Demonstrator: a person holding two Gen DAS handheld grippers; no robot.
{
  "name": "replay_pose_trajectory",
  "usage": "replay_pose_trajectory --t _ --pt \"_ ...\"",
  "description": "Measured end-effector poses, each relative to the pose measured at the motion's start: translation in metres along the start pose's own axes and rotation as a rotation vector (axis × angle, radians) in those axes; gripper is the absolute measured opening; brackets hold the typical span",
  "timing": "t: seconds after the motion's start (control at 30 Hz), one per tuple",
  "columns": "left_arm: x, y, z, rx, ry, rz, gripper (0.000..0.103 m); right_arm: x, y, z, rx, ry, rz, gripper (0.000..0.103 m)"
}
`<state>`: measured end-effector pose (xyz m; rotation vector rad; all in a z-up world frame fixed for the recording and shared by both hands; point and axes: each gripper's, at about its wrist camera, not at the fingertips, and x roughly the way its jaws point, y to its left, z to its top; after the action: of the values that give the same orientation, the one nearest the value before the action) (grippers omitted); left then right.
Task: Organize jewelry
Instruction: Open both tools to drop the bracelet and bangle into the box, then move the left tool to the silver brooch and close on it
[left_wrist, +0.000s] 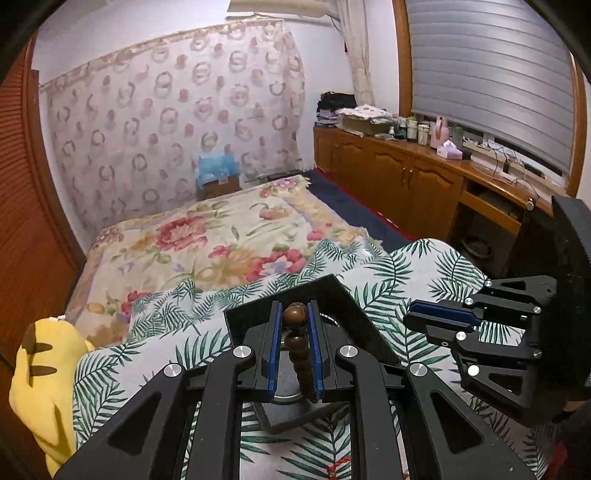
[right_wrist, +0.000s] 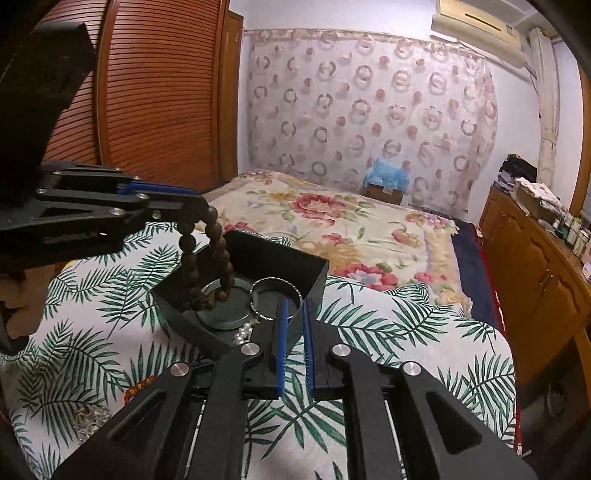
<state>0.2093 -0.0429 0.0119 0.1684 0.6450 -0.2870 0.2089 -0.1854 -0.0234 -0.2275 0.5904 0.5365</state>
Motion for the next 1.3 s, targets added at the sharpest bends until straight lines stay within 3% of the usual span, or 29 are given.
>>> replay_pose_trajectory --t 0.13,0.2,0.8,1.0,1.3 --pt "-0.004 -0.001 -0.003 0.001 -0.002 0.005 0.018 -0.006 0.003 -0.005 0.007 0.008 0.011 0.01" --pt "-0.008 0.0 -0.009 -0.005 -0.004 0.006 0.027 -0.011 0.006 -0.01 0.008 0.009 0.02 0.01" --pt "-0.058 0.005 -0.091 -0.062 0.002 -0.028 0.071 -0.047 0.037 -0.066 0.014 0.089 0.117 0.01" --pt "-0.063 0.01 -0.113 -0.09 0.041 -0.024 0.077 -0.05 0.044 -0.08 0.009 0.125 0.122 0.014" --pt "-0.068 0.003 -0.147 -0.13 0.106 -0.069 0.077 -0.059 0.048 -0.099 0.04 0.152 0.134 0.014"
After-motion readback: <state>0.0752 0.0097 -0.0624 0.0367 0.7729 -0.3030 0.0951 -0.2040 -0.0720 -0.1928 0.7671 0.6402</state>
